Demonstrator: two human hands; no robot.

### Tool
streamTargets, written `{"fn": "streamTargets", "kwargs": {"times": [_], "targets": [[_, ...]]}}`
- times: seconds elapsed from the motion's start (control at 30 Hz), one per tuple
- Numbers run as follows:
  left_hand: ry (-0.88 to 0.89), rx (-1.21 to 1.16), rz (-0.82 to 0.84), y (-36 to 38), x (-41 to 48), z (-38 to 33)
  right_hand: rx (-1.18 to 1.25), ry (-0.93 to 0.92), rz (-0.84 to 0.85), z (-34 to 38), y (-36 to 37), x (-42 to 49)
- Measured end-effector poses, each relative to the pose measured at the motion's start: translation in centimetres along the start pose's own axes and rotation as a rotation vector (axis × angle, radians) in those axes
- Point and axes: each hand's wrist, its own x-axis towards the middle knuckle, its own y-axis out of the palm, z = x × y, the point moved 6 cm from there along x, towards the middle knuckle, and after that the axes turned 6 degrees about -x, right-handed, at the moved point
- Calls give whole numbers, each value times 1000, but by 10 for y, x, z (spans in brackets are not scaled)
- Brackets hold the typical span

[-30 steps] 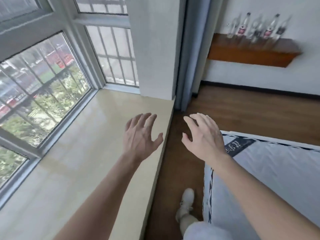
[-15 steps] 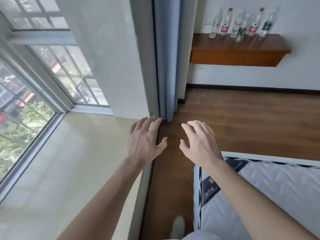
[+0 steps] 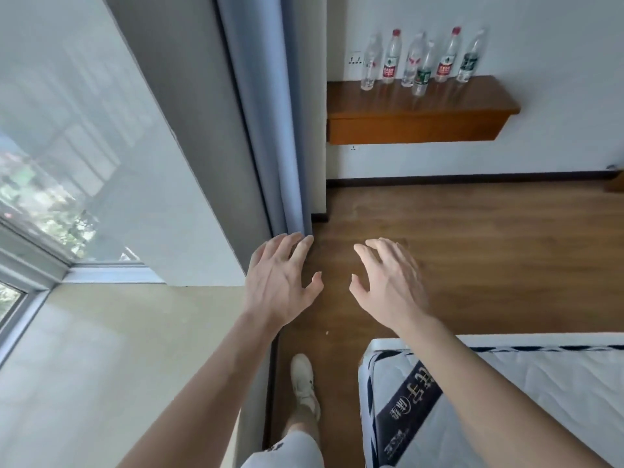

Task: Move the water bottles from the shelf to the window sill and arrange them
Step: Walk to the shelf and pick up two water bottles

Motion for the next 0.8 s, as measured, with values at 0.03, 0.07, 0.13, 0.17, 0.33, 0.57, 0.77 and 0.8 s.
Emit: {"fn": "streamTargets", "kwargs": {"times": [0.03,0.07,0.13,0.17,0.33,0.57,0.77,0.8], "targets": [[15,2,14,6,16,2,-12,8,2,-5,4,13],[34,4,26,11,33,5,-24,16,6,-9,9,27],[71,-2,29,20,68,11,-40,35,17,-18,18,59],[87,-8,24,23,88,15,-49,45,24,-22,24,76],[129,-42,6,39,192,37,-110,65,9,-41,46,172],[167,-13,68,62,314,49,-132,132,31,-70,70,273],[219,-55,121,90,383,33,-165,225,73,-113,87,314],[222,-61,126,96,393,30,-170,234,77,-121,90,320]]}}
